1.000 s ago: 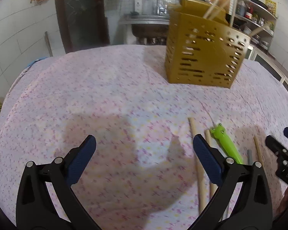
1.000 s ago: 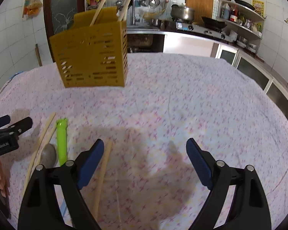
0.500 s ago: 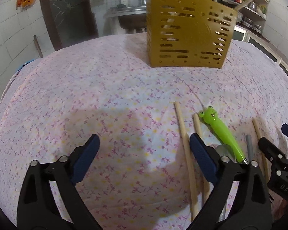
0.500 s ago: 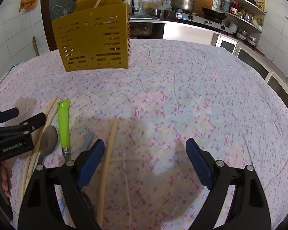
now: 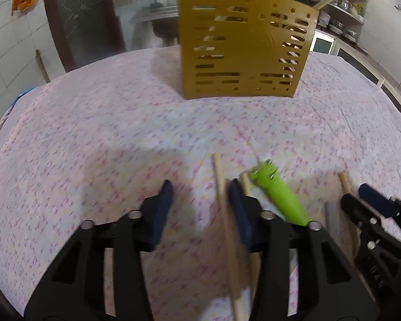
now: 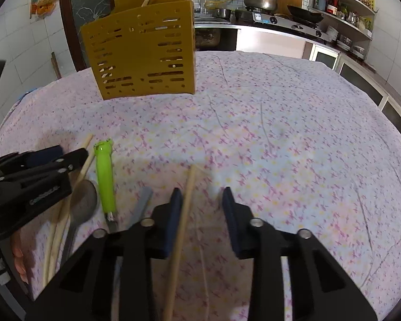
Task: Organize utensils
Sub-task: 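Close the left tool on a chopstick while the right tool closes on another, then lift both chopsticks and carry them toward the yellow holder, then lower both chopsticks into the yellow holder and open both tools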
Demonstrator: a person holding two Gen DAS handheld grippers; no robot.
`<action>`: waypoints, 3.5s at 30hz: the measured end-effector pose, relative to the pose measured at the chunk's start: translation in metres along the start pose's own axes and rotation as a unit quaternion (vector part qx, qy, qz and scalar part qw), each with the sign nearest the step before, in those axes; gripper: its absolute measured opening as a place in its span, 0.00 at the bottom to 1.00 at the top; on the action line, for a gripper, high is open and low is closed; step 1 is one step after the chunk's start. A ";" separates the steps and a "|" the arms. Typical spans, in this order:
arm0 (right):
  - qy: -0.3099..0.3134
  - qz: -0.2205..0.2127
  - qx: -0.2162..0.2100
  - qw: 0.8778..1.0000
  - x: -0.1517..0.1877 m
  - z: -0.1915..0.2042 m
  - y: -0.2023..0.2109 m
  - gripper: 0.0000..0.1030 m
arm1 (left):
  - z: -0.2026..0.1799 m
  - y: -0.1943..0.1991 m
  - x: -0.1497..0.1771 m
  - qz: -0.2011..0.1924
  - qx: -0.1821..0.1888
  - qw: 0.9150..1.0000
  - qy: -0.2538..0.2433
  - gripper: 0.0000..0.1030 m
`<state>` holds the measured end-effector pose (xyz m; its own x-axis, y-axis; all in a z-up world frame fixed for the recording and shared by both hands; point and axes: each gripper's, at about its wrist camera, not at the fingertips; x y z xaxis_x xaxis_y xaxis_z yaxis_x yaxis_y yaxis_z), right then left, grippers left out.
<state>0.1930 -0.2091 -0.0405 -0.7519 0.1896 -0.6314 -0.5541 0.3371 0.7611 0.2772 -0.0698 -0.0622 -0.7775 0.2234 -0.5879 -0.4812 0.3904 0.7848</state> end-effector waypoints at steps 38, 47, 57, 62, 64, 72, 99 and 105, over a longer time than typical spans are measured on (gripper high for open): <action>-0.090 -0.229 -0.074 0.966 -0.002 -0.067 0.122 0.06 | -0.015 0.174 0.053 -0.262 -0.066 0.963 -0.017 0.05; -0.100 -0.262 -0.079 0.957 0.002 -0.081 0.144 0.06 | -0.026 0.198 0.062 -0.291 -0.067 0.954 -0.024 0.04; -0.098 -0.279 -0.076 0.952 -0.011 -0.081 0.150 0.06 | -0.028 0.205 0.056 -0.300 -0.057 0.952 -0.024 0.04; -0.095 -0.280 -0.074 0.953 -0.021 -0.075 0.147 0.06 | -0.025 0.208 0.049 -0.306 -0.053 0.950 -0.026 0.04; -0.094 -0.283 -0.072 0.952 -0.026 -0.074 0.148 0.06 | -0.024 0.210 0.042 -0.309 -0.048 0.949 -0.025 0.04; -0.093 -0.307 -0.068 0.945 -0.056 -0.069 0.157 0.06 | -0.023 0.217 0.001 -0.325 -0.030 0.945 -0.032 0.04; -0.119 -0.364 -0.087 0.920 -0.241 -0.023 0.077 0.06 | -0.016 0.104 -0.210 -0.400 -0.016 0.916 -0.028 0.04; -0.092 -0.315 -0.082 0.941 -0.230 -0.015 0.040 0.06 | 0.000 0.078 -0.198 -0.355 -0.020 0.934 -0.017 0.04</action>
<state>0.3378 -0.2530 0.1375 -0.1887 0.1618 -0.9686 -0.9282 0.2927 0.2297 0.3935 -0.0841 0.1152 -0.2428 -0.0514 -0.9687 -0.8868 0.4165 0.2002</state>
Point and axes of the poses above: each gripper's, at about its wrist camera, not at the fingertips, and y roughly against the way its jaws point, z to its left, x to its underside, and after that the axes turned 14 degrees about x, right-handed
